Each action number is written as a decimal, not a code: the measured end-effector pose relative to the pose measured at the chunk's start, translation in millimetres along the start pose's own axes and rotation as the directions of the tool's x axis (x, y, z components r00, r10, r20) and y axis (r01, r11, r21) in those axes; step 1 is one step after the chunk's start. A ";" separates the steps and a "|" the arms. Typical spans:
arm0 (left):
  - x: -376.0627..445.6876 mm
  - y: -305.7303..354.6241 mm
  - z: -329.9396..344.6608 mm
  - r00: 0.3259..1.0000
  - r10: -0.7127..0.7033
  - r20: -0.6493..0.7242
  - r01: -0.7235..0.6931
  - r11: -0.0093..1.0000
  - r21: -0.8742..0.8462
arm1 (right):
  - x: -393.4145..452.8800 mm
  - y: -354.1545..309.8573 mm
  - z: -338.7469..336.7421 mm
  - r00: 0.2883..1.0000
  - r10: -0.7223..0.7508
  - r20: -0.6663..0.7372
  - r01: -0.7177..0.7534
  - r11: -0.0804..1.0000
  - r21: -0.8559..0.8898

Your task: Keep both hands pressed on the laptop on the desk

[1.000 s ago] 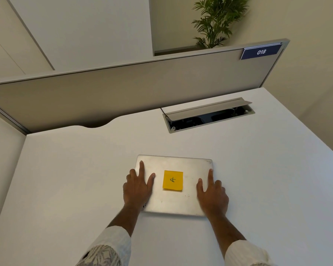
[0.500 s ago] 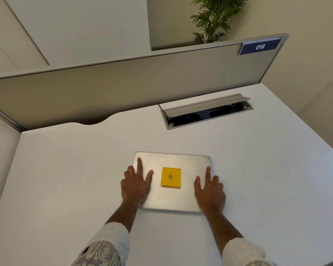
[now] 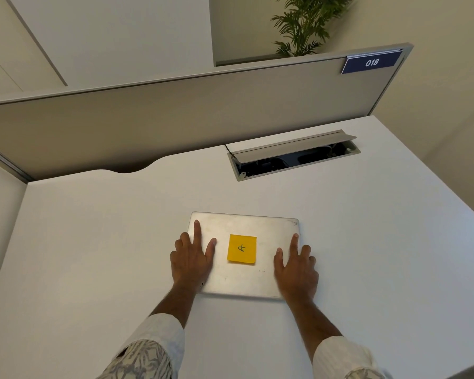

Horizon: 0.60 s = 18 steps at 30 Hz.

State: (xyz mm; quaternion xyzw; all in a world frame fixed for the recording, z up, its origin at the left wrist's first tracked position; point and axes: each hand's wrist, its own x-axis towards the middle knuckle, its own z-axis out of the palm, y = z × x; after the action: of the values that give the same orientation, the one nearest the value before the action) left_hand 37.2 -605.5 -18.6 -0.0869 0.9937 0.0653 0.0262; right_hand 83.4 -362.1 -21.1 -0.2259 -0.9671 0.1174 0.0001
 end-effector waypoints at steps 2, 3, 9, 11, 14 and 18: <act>-0.8 0.3 -1.2 1.000 -0.002 0.003 0.002 1.000 0.000 | 0.0 -0.5 0.0 1.000 -0.006 -0.005 0.006 1.000 -0.010; -1.2 0.3 -1.7 1.000 -0.004 0.004 0.004 1.000 0.007 | 0.2 -0.8 -0.1 1.000 -0.010 -0.006 0.010 1.000 -0.010; -2.0 1.1 -4.4 1.000 0.000 0.013 0.000 1.000 0.010 | 1.5 -2.6 -1.0 1.000 -0.025 0.003 0.025 0.999 -0.046; -1.9 1.2 -4.8 1.000 0.003 0.016 -0.004 1.000 0.011 | 1.5 -2.5 -0.5 1.000 -0.029 0.004 0.029 0.998 -0.056; -2.7 0.6 -5.1 1.000 0.009 0.011 -0.010 0.999 0.032 | 2.4 -3.0 -0.1 0.999 -0.044 0.007 0.044 0.997 -0.064; -4.4 0.4 -4.0 1.000 0.016 -0.004 -0.016 0.997 0.069 | 4.9 -2.9 0.4 0.998 -0.066 0.014 0.067 0.993 -0.092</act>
State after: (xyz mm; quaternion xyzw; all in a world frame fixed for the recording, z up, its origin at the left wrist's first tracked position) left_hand 41.3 -604.8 -14.3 -0.0782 0.9961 0.0309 0.0262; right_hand 77.7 -362.5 -21.1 -0.1927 -0.9784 0.0734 -0.0118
